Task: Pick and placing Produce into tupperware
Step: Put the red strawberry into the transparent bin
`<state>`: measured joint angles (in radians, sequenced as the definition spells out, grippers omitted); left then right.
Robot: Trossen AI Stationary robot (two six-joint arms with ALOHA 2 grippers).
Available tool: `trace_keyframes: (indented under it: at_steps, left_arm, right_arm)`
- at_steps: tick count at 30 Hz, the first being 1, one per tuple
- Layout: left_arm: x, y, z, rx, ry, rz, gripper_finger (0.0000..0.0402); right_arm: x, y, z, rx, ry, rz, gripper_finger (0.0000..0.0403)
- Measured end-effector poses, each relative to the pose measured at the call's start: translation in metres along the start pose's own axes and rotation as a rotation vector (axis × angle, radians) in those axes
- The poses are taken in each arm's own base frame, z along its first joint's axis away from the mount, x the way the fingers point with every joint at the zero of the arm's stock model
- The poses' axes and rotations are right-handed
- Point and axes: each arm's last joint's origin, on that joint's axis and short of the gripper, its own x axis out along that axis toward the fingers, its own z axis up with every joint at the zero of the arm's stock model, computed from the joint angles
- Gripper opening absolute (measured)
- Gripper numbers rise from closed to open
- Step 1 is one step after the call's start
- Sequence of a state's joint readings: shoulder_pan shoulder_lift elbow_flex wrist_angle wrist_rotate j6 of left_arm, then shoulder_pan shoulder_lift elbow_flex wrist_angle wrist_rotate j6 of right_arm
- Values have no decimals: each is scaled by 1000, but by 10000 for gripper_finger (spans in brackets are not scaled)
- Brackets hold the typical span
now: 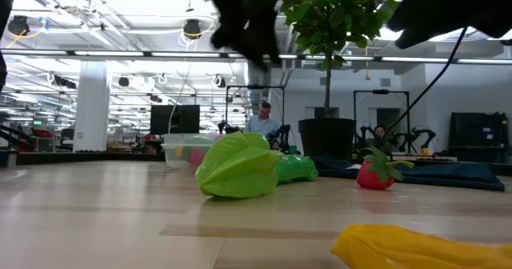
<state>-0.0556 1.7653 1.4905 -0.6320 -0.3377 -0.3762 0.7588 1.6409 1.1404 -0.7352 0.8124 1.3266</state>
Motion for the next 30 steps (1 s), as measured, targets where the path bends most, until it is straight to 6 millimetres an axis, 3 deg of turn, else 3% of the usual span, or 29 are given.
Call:
trace_keyframes:
  at_steps: [7, 9, 13, 17, 22, 30]
  left_arm:
    - [-68, -19, 36, 307, -156, -67, 183]
    - [-90, -13, 43, 376, -173, -38, 183]
    - [-129, 5, 48, 325, -160, 16, 183]
    - [-161, 17, 37, 421, -107, -126, 183]
    - [-189, 28, 24, 491, -136, -219, 183]
    - [-215, 49, -10, 539, -330, -314, 183]
  right_arm:
    - [19, 3, 21, 52, -36, 18, 127]
    - [23, 6, 28, 50, -59, 46, 127]
    - [32, 12, 44, 39, -112, 94, 127]
    - [40, 12, 57, 22, -157, 109, 127]
    - [48, 10, 70, 42, -193, 108, 127]
    - [54, 8, 79, 86, -217, 107, 127]
